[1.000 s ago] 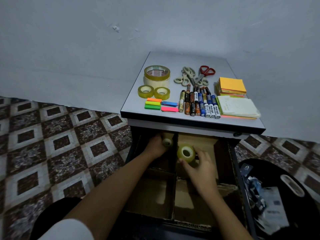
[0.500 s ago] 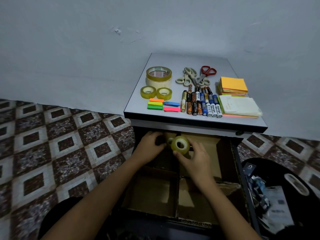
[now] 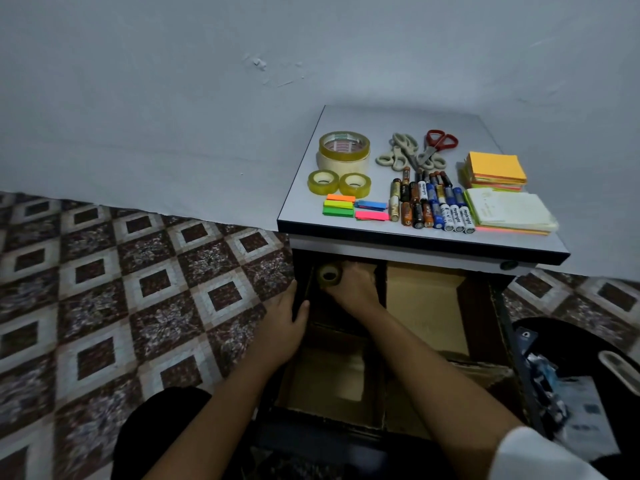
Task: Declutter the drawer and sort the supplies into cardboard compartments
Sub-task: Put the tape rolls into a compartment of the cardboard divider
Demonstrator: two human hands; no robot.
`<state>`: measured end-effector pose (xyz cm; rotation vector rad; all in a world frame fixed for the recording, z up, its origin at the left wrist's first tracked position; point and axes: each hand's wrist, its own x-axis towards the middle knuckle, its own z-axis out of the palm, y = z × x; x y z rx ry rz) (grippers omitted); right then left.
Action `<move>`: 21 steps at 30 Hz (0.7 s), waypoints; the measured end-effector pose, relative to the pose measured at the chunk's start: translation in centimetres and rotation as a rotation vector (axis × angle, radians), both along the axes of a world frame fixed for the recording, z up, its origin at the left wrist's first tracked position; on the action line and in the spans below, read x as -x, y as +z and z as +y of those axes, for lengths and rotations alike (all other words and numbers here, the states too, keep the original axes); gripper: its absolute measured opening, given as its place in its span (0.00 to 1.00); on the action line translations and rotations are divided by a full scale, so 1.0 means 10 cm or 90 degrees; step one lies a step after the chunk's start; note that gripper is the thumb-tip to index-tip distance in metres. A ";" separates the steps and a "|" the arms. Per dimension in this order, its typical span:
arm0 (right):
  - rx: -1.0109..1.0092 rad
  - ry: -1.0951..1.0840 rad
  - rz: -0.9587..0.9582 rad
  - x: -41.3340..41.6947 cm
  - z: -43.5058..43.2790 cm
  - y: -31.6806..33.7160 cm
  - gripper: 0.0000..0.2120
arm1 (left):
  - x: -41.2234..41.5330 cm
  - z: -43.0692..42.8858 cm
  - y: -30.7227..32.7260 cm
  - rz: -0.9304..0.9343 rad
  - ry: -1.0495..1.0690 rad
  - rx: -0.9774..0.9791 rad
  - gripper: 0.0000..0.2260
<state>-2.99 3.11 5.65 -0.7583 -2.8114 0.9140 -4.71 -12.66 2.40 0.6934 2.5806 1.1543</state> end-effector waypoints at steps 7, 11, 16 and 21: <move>-0.020 -0.046 -0.034 0.15 0.05 -0.24 0.14 | 0.02 -0.01 -0.05 -0.029 0.015 -0.022 0.32; -0.033 -0.059 -0.053 0.18 0.07 -0.28 0.12 | 0.00 -0.01 -0.03 -0.030 0.011 -0.030 0.26; -0.027 -0.045 -0.057 0.17 0.09 -0.26 0.14 | -0.02 0.00 0.00 -0.034 0.019 -0.029 0.25; -0.003 -0.016 0.003 0.05 0.07 -0.16 0.17 | 0.00 0.00 -0.02 -0.023 0.019 -0.025 0.24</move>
